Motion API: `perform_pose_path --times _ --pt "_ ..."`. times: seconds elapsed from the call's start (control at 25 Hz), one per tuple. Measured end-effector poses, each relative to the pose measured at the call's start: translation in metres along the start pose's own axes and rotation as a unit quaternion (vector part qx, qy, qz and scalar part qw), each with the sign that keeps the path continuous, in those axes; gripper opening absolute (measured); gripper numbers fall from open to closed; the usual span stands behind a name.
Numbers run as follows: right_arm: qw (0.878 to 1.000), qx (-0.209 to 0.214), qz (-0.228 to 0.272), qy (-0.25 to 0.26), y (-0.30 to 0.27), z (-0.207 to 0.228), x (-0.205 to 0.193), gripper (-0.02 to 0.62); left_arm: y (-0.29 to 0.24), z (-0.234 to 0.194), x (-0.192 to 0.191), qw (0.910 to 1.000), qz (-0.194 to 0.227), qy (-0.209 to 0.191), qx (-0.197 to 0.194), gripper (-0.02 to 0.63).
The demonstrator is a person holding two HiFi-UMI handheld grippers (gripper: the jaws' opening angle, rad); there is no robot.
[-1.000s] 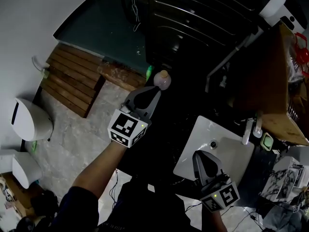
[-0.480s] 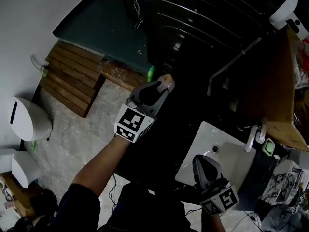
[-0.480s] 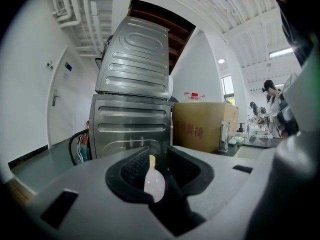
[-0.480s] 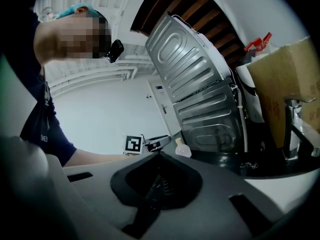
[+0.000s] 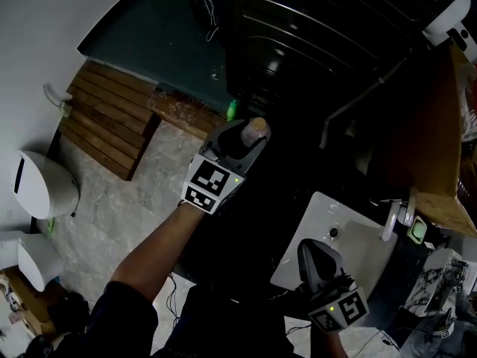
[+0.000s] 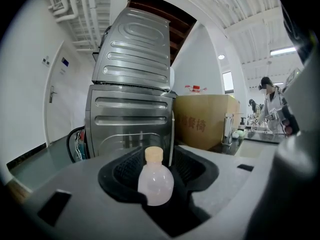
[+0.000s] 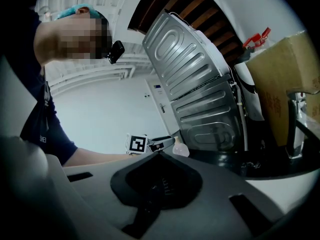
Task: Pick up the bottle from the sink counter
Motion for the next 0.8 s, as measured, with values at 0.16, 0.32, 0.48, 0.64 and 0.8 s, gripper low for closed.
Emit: perform_pose_path --times 0.16,0.32,0.48,0.64,0.8 --pt "1.000 0.002 0.003 0.001 -0.010 0.004 0.001 0.018 -0.010 -0.003 -0.004 0.9999 -0.007 -0.004 -0.006 0.187" --pt "1.000 0.006 0.002 0.001 -0.018 0.007 0.000 0.018 -0.018 -0.003 -0.008 0.9998 -0.013 -0.006 -0.013 0.189" --pt "1.000 0.012 0.007 0.005 -0.027 0.011 0.001 0.018 -0.024 -0.003 -0.015 0.9997 -0.018 -0.005 -0.016 0.189" --pt "1.000 0.014 0.008 0.004 -0.032 0.015 0.000 0.018 -0.028 -0.005 -0.021 0.9997 -0.019 -0.002 -0.015 0.189" --pt "1.000 0.017 0.002 0.009 -0.037 0.018 -0.001 0.018 -0.030 -0.008 -0.021 0.9998 -0.013 -0.005 -0.013 0.189"
Point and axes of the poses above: the fingertips, and each gripper's own axes: y backward along the fingers, z to its right, x out of its top, the point moved 1 cm from there along y, backward along the fingers, and after that the axes turned 11 degrees about z, right-handed, at the moved point
